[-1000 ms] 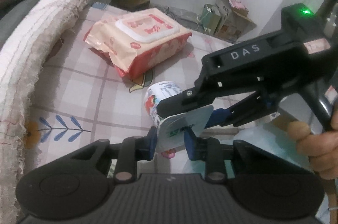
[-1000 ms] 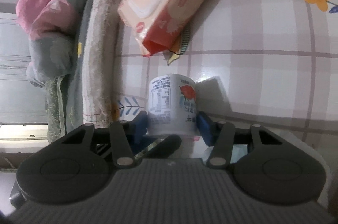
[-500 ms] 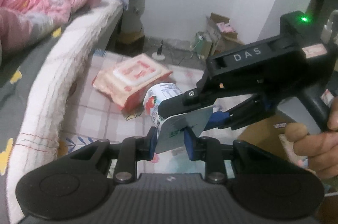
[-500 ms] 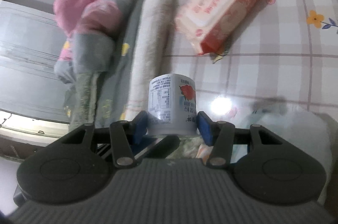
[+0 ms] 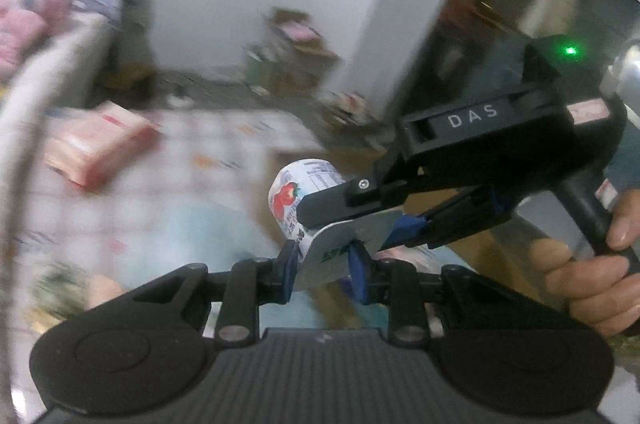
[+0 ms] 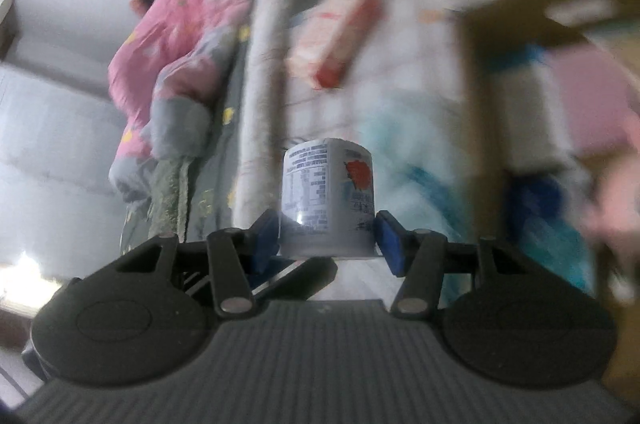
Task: Organize soft objects
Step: 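Carry the white cup container with the right tool into the box, release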
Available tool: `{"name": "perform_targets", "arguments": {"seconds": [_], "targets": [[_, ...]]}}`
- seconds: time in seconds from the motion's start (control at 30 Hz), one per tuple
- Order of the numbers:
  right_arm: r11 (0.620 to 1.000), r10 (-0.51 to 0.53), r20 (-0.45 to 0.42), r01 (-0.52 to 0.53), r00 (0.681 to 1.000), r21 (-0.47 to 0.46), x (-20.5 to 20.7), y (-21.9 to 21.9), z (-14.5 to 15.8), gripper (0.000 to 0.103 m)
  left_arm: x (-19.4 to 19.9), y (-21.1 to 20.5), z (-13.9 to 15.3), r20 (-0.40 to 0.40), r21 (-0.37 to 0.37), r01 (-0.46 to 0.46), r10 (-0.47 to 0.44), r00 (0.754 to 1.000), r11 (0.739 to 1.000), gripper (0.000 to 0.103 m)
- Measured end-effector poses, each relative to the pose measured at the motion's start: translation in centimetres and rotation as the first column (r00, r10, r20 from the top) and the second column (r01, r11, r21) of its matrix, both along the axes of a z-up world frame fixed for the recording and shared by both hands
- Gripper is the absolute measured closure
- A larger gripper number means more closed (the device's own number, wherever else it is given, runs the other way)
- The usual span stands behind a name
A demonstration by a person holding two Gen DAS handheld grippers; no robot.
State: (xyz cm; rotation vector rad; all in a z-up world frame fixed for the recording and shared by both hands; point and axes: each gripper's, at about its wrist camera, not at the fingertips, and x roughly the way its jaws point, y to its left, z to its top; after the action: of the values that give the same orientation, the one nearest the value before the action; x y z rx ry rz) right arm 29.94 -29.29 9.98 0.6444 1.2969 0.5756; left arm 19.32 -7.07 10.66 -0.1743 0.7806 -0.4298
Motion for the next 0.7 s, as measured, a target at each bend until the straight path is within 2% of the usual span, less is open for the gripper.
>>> {"name": "perform_targets", "arguments": {"seconds": [0.1, 0.2, 0.4, 0.53, 0.63, 0.7], "targets": [[0.997, -0.074, -0.091, 0.073, 0.993, -0.011, -3.2, -4.7, -2.3, 0.046, -0.9, -3.5, -1.9, -0.088, -0.04, 0.079, -0.082, 0.993, 0.996, 0.074], [0.993, -0.12, -0.192, 0.114, 0.974, -0.039, -5.9, -8.1, -5.1, 0.043, -1.5, -6.7, -4.3, -0.194, -0.077, 0.136, -0.149, 0.97, 0.988, 0.075], [0.989, -0.145, -0.371, 0.139, 0.917, -0.043, -7.7, -10.9, -10.0, 0.031, -1.0, -9.3, -8.3, -0.358, -0.12, 0.153, -0.187, 0.915, 0.981, 0.077], [0.989, -0.142, -0.401, 0.142, 0.905, -0.029, -7.5, -11.8, -11.4, 0.024, -0.3, -9.9, -9.5, -0.396, -0.099, 0.12, -0.15, 0.906, 0.988, 0.077], [0.989, -0.137, -0.416, 0.148, 0.899, -0.007, -7.2, -12.3, -12.3, 0.022, -0.1, -9.9, -10.1, -0.417, -0.123, 0.109, -0.151, 0.896, 0.986, 0.077], [0.989, -0.14, -0.397, 0.146, 0.907, -0.015, -7.0, -12.7, -12.4, 0.022, 0.0, -10.2, -9.9, -0.392, -0.1, 0.1, -0.132, 0.911, 0.99, 0.077]]}}
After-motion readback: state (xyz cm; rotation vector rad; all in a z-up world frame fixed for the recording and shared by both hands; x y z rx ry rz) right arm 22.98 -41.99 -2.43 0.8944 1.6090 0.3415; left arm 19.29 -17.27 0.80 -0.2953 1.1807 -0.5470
